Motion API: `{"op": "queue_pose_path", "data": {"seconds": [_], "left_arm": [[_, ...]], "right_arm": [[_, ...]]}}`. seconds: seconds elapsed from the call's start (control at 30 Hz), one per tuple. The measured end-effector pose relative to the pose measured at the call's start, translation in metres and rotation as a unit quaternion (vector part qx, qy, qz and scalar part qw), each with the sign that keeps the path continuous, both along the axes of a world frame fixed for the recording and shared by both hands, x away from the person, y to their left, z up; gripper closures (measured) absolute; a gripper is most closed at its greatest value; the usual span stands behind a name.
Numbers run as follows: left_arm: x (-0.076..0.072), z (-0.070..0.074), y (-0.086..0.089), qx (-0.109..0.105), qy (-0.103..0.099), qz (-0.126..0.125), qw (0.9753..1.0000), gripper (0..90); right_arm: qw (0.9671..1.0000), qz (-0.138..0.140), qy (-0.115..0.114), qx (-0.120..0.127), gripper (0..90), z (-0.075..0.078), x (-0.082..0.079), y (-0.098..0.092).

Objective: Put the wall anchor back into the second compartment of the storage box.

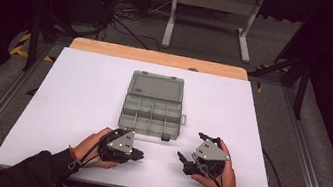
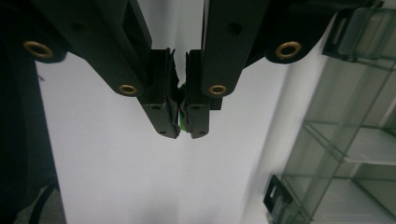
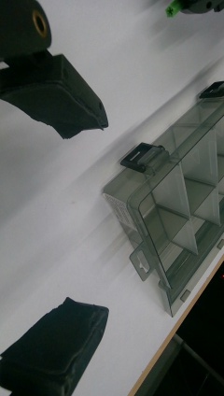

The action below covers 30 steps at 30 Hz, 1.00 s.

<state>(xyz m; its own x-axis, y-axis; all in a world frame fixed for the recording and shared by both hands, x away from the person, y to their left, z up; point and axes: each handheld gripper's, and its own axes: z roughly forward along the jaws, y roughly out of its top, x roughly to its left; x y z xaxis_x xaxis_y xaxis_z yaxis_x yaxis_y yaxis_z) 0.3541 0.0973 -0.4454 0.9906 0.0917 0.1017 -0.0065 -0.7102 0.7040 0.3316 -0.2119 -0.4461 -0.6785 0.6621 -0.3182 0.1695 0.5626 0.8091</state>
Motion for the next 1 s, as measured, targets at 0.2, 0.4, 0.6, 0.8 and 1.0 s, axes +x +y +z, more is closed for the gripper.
{"op": "queue_pose_path", "data": {"seconds": [0.2,0.4,0.6,0.8,1.0], "left_arm": [[0.003,0.004,0.003,-0.004,-0.006,0.008,0.9999,84.1],[0.008,0.007,0.006,-0.010,-0.008,0.017,0.9998,84.1],[0.011,0.014,0.012,-0.019,-0.019,0.026,0.9993,84.1],[0.018,0.020,0.018,-0.031,-0.024,0.040,0.9984,84.1],[0.022,0.024,0.020,-0.029,-0.035,0.047,0.9979,84.1]], "right_arm": [[1.0000,0.000,0.000,0.001,9.2,0.000,0.000,0.000],[1.0000,-0.002,-0.001,0.002,9.0,0.000,0.000,-0.001],[1.0000,-0.002,-0.003,0.003,8.9,0.001,-0.001,-0.001],[1.0000,-0.006,-0.003,0.007,7.7,0.001,0.000,-0.001],[0.9999,-0.001,-0.002,0.013,6.3,0.001,0.001,-0.001]]}}
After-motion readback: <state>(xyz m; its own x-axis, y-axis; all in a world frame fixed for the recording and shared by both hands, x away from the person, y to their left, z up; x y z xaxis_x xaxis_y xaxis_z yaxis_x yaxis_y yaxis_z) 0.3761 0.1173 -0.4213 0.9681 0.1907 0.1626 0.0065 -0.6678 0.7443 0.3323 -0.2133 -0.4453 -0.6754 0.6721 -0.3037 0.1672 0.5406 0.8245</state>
